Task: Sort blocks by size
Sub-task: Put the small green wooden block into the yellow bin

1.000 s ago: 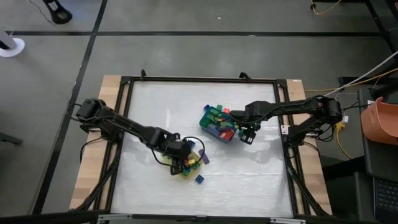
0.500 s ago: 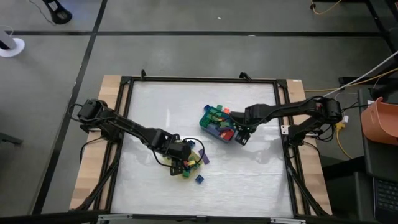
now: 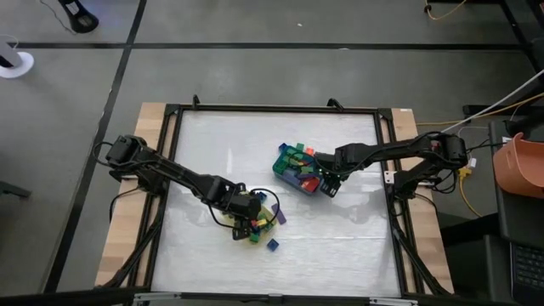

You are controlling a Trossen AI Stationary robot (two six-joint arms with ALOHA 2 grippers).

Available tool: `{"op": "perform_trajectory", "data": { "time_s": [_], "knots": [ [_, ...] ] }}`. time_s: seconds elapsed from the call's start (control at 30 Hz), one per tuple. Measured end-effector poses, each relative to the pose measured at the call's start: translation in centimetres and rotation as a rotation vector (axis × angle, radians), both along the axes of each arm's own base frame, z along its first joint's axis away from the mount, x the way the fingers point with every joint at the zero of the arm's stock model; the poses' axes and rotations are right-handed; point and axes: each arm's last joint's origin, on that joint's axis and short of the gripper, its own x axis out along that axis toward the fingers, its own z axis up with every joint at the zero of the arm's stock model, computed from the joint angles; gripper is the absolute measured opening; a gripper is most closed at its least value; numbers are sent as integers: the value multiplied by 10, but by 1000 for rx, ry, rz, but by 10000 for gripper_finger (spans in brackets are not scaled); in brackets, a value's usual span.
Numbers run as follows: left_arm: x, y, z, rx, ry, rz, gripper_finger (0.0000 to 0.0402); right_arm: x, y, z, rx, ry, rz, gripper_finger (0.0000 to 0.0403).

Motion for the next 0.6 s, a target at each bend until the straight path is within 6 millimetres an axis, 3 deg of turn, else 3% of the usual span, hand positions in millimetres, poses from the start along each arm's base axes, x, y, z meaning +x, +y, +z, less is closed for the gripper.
{"op": "perform_trajectory", "data": {
  "time_s": [0.6],
  "knots": [
    [0, 0, 0, 0, -1, -1, 212, 2, 1, 0, 23, -20, 3, 202]
  ]
}}
